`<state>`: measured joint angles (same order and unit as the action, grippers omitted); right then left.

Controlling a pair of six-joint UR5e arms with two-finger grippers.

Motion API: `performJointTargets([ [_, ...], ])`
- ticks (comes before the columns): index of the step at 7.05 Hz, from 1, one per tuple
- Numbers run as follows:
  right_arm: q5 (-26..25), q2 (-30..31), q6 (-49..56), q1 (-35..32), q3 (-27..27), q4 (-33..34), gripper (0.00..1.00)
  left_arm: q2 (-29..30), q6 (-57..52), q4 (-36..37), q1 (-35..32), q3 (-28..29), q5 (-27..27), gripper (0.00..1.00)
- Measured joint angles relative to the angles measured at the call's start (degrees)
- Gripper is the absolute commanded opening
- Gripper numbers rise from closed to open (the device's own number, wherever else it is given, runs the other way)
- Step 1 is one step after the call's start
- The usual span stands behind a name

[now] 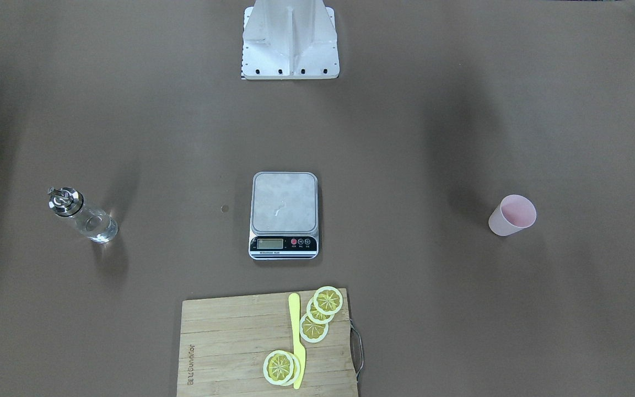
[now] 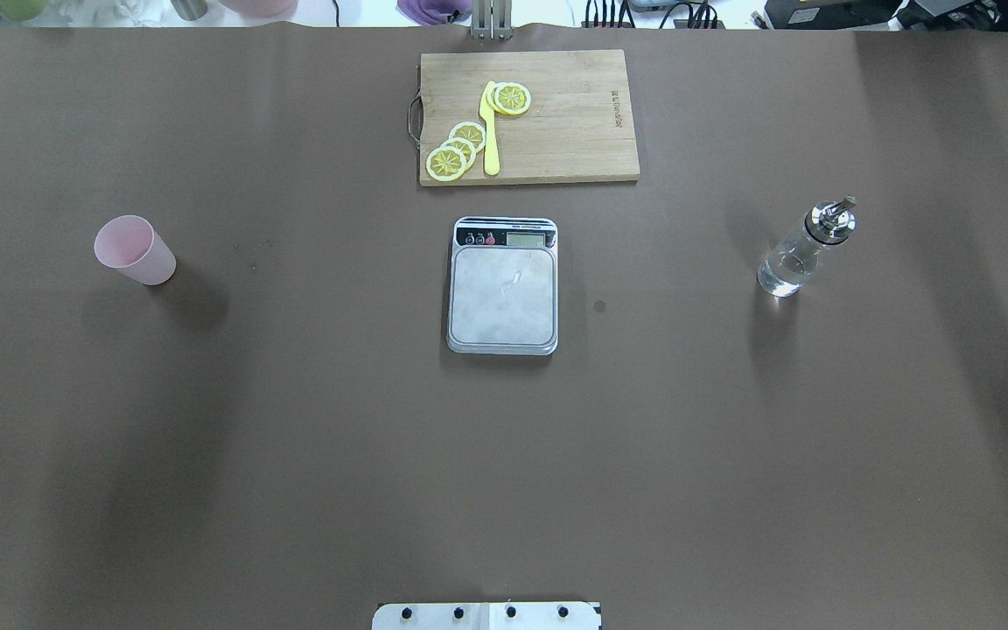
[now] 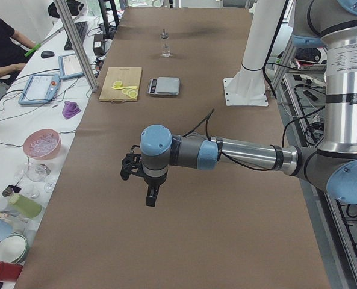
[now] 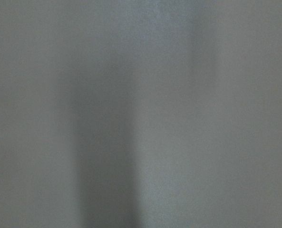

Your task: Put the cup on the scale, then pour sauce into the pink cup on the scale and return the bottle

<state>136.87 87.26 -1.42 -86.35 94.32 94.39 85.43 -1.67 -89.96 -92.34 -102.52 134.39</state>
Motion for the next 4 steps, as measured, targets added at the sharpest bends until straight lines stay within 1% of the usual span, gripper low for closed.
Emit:
performJointTargets([
  [2, 0.9, -0.5, -1.3, 0.1, 0.4, 0.4, 1.00, 0.0, -0.1, 0.0, 0.0, -0.9, 0.1, 0.98],
  [4, 2.0, -1.7, -6.3, 0.2, 0.8, 0.6, 1.00, -0.2, 0.0, 0.1, 0.0, -1.0, 0.1, 0.98],
])
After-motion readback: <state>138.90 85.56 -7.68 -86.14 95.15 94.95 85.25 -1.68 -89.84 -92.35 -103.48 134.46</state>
